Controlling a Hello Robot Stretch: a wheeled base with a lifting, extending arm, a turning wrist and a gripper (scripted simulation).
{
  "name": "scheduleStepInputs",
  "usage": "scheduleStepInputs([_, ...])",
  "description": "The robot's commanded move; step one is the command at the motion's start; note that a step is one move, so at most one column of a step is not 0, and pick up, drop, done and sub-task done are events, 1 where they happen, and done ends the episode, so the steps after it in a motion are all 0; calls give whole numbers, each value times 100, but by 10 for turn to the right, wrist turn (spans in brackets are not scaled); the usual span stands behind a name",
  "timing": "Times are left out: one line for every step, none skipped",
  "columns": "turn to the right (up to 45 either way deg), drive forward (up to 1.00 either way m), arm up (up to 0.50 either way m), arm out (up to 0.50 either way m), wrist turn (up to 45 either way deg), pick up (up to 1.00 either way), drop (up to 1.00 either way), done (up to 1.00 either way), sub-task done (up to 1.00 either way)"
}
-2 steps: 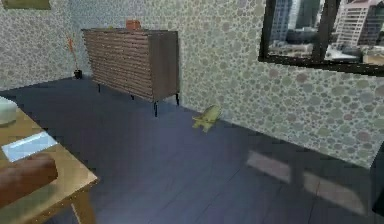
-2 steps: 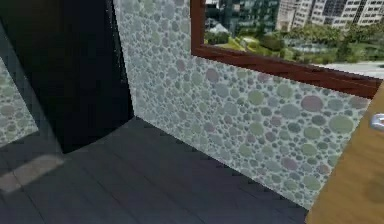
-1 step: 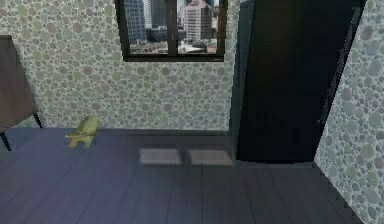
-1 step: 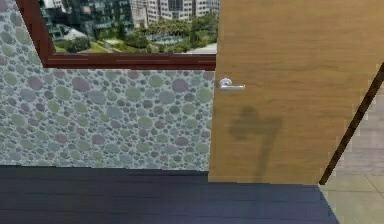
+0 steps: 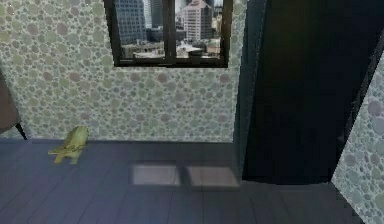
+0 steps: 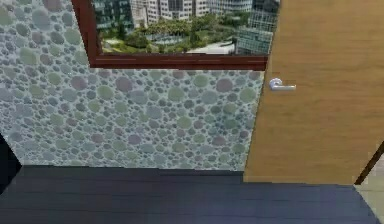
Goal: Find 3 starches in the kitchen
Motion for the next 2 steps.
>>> scheduleStepInputs([-390, 0, 0, 0, 0, 0, 0, 0, 0])
scheduleStepInputs([0, 95, 0, 0, 0, 0, 0, 0, 0])
